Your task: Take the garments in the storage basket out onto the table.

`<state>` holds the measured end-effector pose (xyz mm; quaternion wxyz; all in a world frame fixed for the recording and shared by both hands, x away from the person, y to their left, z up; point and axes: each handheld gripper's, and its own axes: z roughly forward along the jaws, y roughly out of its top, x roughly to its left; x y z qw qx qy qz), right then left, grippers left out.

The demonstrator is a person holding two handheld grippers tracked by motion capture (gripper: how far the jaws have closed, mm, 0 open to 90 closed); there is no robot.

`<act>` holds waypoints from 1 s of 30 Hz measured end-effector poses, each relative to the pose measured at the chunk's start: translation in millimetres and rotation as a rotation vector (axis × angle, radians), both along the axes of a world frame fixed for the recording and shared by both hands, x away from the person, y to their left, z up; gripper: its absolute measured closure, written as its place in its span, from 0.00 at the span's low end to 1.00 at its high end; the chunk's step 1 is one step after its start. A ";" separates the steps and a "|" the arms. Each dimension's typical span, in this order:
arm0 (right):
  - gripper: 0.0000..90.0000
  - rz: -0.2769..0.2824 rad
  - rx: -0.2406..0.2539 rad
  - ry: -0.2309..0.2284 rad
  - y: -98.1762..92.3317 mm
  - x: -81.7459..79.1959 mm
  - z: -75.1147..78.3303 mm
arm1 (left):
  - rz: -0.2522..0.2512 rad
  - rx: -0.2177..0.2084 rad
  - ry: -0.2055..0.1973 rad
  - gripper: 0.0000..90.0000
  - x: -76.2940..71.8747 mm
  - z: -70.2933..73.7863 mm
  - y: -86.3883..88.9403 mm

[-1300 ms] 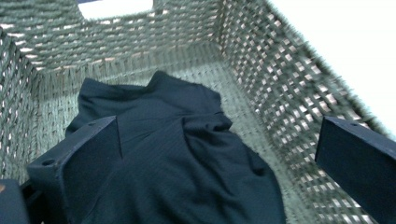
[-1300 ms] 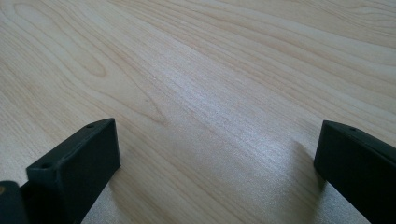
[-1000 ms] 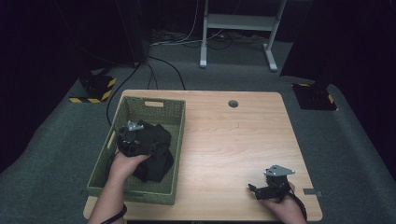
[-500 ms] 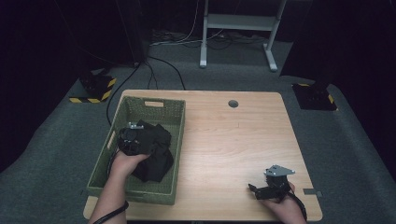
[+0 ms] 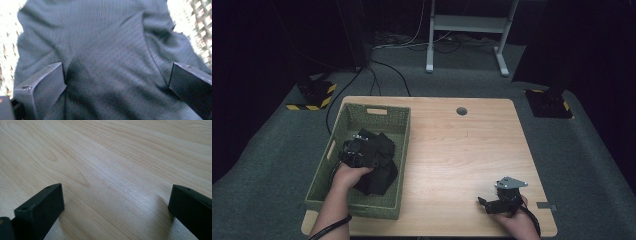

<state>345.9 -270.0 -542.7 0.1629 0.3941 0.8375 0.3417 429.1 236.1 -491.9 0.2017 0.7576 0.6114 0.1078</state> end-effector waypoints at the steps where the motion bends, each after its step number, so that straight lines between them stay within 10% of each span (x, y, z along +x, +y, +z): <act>1: 0.00 0.000 0.000 0.000 0.0 0.0 0.0 | 0.002 0.003 0.017 0.01 0.5 -2.6 -0.6; 13: 0.00 0.000 0.000 0.000 0.0 0.0 0.0 | -0.004 0.060 0.042 0.08 -2.8 -11.5 1.2; 18: 0.00 0.005 0.000 -0.001 0.1 0.1 0.0 | 0.002 0.046 0.015 0.43 -6.0 -4.9 7.2; 30: 0.00 0.007 0.001 0.001 0.2 0.1 0.1 | -0.009 0.046 0.004 0.64 -7.6 4.6 5.1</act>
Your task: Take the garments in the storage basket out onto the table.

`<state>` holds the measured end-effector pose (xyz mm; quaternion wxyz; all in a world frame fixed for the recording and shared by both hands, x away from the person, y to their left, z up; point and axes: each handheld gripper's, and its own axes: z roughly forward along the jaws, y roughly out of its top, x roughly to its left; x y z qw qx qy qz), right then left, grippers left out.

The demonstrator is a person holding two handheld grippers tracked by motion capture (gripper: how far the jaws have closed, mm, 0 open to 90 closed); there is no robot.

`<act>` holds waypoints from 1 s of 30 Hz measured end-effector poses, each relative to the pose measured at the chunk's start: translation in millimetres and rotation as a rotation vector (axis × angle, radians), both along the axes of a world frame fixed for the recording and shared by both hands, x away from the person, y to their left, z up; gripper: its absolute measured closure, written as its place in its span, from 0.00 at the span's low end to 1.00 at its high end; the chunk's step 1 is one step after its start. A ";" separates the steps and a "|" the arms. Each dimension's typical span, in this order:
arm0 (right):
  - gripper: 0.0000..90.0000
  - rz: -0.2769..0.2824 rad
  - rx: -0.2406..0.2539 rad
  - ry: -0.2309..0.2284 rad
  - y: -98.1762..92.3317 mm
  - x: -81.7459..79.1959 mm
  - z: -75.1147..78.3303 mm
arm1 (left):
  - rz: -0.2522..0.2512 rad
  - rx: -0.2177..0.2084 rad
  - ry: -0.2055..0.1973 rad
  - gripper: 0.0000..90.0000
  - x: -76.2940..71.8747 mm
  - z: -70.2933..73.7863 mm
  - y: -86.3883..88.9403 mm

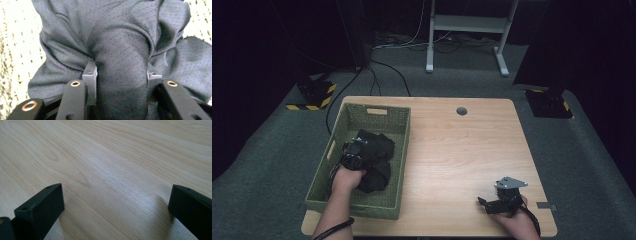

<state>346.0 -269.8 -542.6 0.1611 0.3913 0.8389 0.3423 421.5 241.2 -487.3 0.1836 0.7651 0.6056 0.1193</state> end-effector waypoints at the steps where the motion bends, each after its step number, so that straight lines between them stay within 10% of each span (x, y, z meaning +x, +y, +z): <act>1: 0.00 0.000 0.000 0.000 0.0 0.0 0.0 | 0.003 -0.009 -0.009 0.64 -0.5 2.5 0.9; 30: 0.00 0.008 0.001 0.000 0.2 -0.1 0.1 | 0.011 -0.166 -0.387 0.64 -34.8 60.3 -7.7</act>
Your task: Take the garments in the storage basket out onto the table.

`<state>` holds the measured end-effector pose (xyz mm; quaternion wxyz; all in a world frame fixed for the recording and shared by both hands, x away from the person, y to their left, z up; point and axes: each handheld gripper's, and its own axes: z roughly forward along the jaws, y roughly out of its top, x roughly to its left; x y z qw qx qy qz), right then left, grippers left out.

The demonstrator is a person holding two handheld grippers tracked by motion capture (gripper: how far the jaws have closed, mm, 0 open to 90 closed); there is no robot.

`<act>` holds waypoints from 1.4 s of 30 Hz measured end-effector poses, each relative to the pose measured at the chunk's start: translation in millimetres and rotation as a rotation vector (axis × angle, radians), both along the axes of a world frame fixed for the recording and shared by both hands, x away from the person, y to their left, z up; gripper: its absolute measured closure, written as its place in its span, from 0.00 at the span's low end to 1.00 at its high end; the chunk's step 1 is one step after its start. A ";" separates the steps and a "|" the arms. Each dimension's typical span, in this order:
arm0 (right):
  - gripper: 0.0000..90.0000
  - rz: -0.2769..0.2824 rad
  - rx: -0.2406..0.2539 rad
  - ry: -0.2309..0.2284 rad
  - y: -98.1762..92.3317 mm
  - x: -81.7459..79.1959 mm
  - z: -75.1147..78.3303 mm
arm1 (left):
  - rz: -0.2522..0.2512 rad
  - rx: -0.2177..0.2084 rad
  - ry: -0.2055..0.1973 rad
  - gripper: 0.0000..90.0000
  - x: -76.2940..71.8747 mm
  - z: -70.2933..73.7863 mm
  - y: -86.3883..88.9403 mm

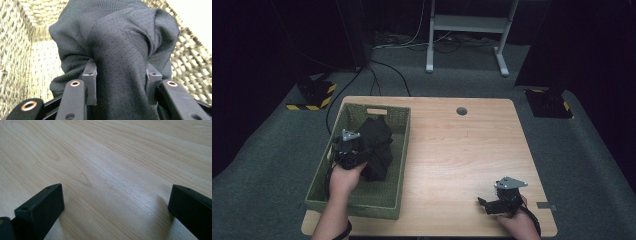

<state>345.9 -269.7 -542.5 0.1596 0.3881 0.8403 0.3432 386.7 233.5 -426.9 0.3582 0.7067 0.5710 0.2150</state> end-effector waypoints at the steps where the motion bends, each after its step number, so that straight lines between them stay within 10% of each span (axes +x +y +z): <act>1: 0.00 -0.001 0.000 0.000 0.0 0.0 0.0 | 0.000 -0.007 -0.012 0.64 -1.5 1.8 -0.5; 42: 0.00 -0.003 -0.001 -0.001 0.1 -0.2 0.0 | -0.012 -0.074 -0.430 0.63 -53.9 50.6 -28.2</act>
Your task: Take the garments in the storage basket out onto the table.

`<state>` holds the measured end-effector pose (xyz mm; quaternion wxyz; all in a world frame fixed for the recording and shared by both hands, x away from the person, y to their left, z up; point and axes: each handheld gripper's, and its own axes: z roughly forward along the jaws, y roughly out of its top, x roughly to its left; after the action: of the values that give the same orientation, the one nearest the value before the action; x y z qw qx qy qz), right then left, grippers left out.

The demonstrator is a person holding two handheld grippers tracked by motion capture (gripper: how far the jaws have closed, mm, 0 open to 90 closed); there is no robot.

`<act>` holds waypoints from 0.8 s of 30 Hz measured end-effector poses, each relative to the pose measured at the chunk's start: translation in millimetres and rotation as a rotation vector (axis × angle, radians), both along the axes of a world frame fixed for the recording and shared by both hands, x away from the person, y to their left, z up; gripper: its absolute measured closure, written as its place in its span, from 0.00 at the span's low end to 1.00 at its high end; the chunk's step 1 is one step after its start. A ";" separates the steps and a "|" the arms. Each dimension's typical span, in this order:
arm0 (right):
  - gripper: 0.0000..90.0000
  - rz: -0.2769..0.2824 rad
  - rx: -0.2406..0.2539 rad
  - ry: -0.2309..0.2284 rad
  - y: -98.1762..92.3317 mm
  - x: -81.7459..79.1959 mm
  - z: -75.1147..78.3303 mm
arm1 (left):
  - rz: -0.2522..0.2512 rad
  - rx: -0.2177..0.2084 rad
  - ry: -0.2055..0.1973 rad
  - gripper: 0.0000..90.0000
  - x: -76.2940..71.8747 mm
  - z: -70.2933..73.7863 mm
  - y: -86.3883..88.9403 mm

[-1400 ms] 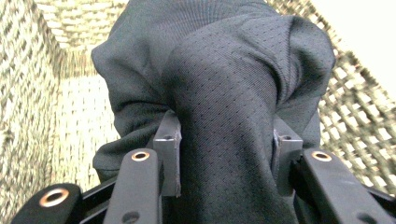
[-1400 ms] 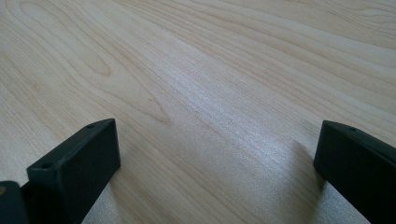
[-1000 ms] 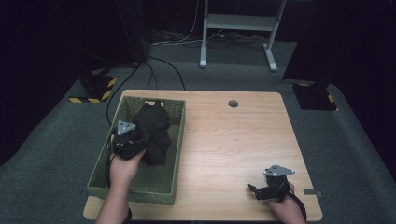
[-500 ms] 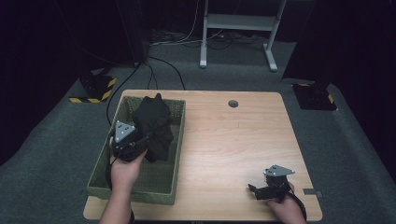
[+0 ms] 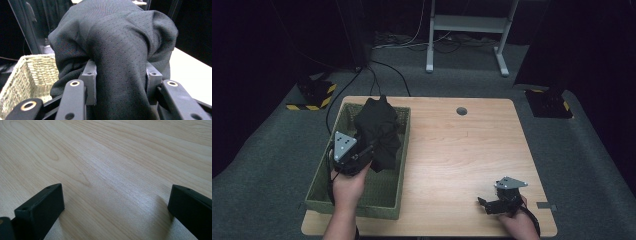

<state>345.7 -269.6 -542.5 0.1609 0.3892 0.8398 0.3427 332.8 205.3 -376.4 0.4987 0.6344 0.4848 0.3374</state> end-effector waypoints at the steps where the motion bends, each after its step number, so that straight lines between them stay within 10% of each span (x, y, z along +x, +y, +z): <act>1: 0.00 0.000 0.000 0.000 0.0 0.0 0.0 | 0.004 -0.003 -0.012 0.63 -1.3 1.6 -0.7; 24: 0.00 0.001 0.000 0.000 0.1 -0.1 0.0 | -0.016 -0.017 -0.148 0.63 -18.3 32.2 -13.4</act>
<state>345.6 -269.5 -542.5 0.1608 0.3888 0.8399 0.3427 314.5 191.9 -344.2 0.5414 0.6071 0.4443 0.3752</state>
